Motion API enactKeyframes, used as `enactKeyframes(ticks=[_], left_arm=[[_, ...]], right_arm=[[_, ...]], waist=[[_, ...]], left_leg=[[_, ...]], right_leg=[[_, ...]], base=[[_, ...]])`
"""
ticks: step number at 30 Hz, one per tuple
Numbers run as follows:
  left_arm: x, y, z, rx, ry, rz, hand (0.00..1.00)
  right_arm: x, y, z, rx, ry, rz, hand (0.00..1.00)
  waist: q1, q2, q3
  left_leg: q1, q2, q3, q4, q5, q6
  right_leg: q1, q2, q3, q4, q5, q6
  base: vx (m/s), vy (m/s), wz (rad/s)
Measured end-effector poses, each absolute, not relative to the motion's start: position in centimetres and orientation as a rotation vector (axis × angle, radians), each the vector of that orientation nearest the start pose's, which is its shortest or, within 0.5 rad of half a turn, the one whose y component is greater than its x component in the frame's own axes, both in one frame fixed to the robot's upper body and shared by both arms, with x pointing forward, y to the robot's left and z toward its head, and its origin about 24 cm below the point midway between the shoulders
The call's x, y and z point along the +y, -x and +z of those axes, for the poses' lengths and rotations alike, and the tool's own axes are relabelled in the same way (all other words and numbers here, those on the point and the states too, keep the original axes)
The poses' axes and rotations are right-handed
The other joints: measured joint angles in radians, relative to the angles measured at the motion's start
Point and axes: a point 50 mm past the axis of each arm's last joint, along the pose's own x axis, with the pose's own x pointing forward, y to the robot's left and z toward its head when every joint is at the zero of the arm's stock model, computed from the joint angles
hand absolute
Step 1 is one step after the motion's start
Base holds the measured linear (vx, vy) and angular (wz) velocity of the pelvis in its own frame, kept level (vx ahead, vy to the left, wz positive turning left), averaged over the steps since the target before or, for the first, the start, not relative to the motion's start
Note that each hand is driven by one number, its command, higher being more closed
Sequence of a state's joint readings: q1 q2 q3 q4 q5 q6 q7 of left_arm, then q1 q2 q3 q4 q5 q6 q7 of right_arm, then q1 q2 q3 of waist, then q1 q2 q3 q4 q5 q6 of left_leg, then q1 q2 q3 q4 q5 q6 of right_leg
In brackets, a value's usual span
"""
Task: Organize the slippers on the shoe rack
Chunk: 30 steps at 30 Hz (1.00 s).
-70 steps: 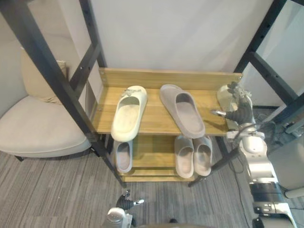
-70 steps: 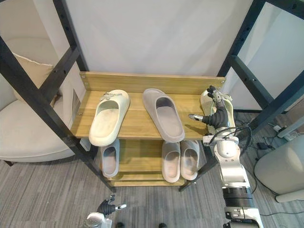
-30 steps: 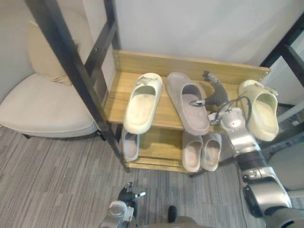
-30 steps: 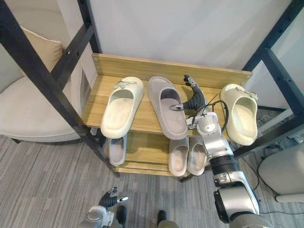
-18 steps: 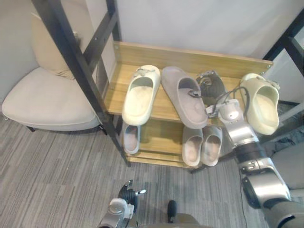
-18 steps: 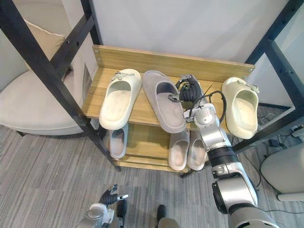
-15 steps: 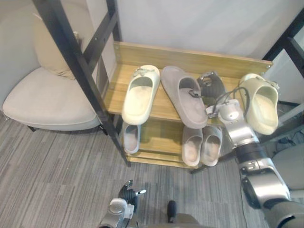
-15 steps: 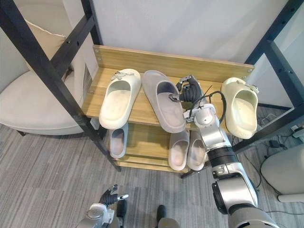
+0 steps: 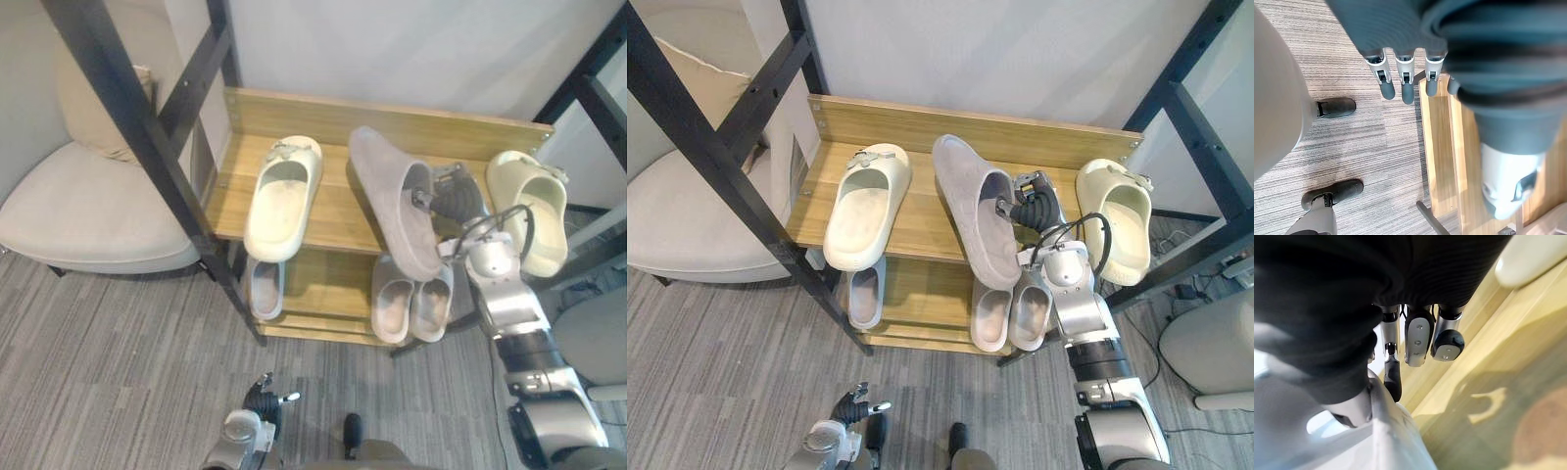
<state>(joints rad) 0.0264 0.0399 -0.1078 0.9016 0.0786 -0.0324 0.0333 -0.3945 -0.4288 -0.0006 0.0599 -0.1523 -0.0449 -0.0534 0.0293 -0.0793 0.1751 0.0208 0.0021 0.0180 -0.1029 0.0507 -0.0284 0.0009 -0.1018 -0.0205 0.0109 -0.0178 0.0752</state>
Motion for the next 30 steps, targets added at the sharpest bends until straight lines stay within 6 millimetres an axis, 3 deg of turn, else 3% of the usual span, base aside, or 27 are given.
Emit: enactKeyframes(ticks=[9,14,19,24,28,30], left_arm=[[15.4,-13.8,-14.6,0.937,-0.19,-0.087,0.0],[15.4,-13.4,-14.8,0.948,-0.206,-0.095,0.0],[15.7,-12.9,-15.0,0.967,-0.213,-0.094,0.0],[15.9,-12.5,-15.2,0.984,-0.217,-0.116,0.0],[15.9,-12.3,-15.3,0.994,-0.223,-0.121,0.0],[15.7,-12.8,-15.1,0.969,-0.234,-0.135,0.0]], right_arm=[[-19.2,-27.0,17.4,-0.594,0.38,-0.095,1.0],[-18.5,-24.7,16.7,-0.62,0.274,-0.083,1.0],[-17.2,-22.6,13.8,-0.523,0.203,0.009,1.0],[-14.6,-20.1,9.3,-0.323,0.186,0.181,1.0],[-13.1,-19.6,7.6,-0.249,0.174,0.268,1.0],[-12.8,-20.0,6.0,-0.188,0.205,0.289,1.0]], waist=[[-0.027,0.002,-0.048],[-0.033,0.0,-0.067],[-0.043,0.004,-0.083],[-0.048,0.012,-0.089],[-0.048,0.024,-0.092],[-0.041,0.031,-0.068]], left_leg=[[0.015,0.008,0.021,0.0,-0.007,-0.007],[0.021,0.009,0.025,0.0,-0.007,-0.007],[0.035,0.009,0.029,0.0,-0.008,-0.008],[0.061,0.01,0.029,0.0,-0.017,-0.017],[0.065,0.012,0.034,0.01,-0.024,-0.013],[-0.005,0.009,0.036,0.163,-0.085,-0.009]], right_leg=[[-0.003,0.004,0.024,0.004,-0.001,0.001],[0.0,0.005,0.027,0.004,-0.001,0.001],[0.01,0.005,0.027,0.008,-0.001,0.0],[0.018,0.004,0.029,0.043,-0.028,0.001],[0.015,0.003,0.036,0.067,-0.036,0.0],[-0.016,-0.002,0.041,0.135,-0.057,-0.004]], base=[[-0.01,-0.001,-0.07],[0.01,-0.003,-0.02],[0.0,0.0,-0.01],[-0.01,-0.004,0.0],[-0.02,-0.009,-0.03],[-0.07,-0.029,-0.02]])
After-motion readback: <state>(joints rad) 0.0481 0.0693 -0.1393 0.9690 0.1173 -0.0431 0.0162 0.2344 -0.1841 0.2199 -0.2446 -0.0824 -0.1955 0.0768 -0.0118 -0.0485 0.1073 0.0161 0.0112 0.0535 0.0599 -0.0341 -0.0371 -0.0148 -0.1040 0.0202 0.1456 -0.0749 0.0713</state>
